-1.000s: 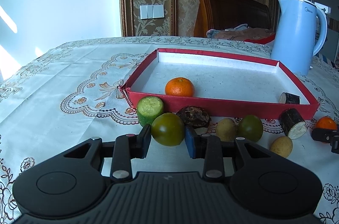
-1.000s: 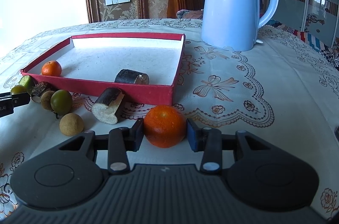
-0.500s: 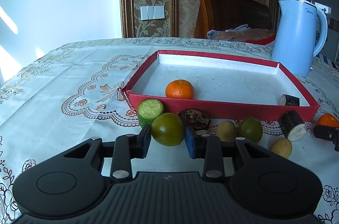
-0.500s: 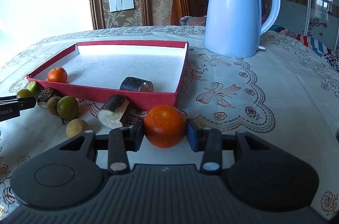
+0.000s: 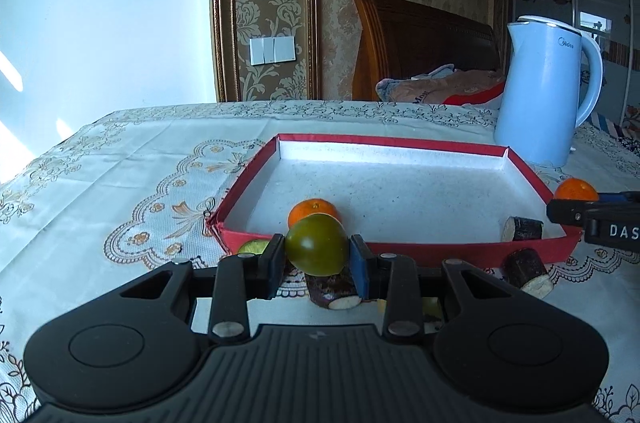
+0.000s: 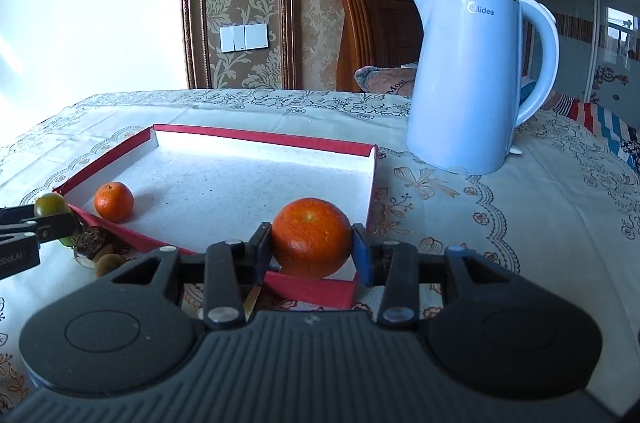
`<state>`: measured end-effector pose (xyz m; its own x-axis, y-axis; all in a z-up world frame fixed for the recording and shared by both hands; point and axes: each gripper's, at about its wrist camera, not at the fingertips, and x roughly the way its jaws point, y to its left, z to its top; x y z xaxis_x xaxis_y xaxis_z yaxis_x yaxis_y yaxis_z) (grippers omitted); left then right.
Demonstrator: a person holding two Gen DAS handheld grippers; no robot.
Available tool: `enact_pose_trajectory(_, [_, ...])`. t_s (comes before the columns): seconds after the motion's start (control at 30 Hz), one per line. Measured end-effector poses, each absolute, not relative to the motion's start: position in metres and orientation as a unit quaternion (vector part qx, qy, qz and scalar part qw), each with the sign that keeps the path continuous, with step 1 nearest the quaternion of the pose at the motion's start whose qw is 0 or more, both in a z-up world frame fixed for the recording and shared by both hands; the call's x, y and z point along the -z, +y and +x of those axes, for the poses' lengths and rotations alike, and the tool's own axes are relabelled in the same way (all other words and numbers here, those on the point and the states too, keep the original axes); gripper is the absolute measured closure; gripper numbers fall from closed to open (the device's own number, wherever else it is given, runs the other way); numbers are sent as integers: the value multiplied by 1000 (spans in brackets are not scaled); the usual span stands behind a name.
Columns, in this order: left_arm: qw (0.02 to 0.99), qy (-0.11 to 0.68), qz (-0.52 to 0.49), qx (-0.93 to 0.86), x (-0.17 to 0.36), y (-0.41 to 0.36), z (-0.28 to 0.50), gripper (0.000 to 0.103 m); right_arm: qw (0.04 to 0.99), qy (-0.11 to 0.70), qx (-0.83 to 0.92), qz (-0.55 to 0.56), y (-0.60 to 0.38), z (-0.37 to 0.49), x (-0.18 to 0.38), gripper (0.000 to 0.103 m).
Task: Organize fruits
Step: 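Carry the mandarin and green fruit into the red tray and open both grippers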
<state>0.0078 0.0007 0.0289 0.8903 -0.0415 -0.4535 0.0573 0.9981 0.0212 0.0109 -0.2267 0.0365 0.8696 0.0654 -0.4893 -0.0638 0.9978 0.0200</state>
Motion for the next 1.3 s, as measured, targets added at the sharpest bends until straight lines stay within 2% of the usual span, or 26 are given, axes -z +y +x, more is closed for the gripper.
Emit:
enact_pose_trajectory(0.13, [975, 219, 18, 17, -43, 3, 24, 69, 965, 261, -31, 9, -227, 28, -35, 64])
enact_pose_trajectory(0.4, [969, 245, 14, 35, -47, 8, 65, 69, 953, 303, -21, 20, -231, 71, -20, 64])
enact_pose_trajectory(0.73, [953, 286, 54, 80, -23, -40, 91, 69, 952, 304, -27, 19, -229, 72, -14, 64])
enact_pose_trajectory(1.1, [960, 270, 24, 75, -29, -19, 76, 67, 954, 296, -37, 24, -230, 68, -13, 62])
enact_pose_trajectory(1.17, [963, 259, 22, 70, -33, -11, 64, 67, 954, 295, -37, 25, -230, 67, -14, 61])
enact_pose_trajectory(1.23, [966, 250, 22, 68, -36, -4, 52, 67, 956, 290, -35, 25, -230, 63, -16, 52])
enact_pose_trajectory(1.3, [968, 240, 22, 72, -38, 5, 37, 66, 960, 277, -34, 23, -229, 54, -20, 49])
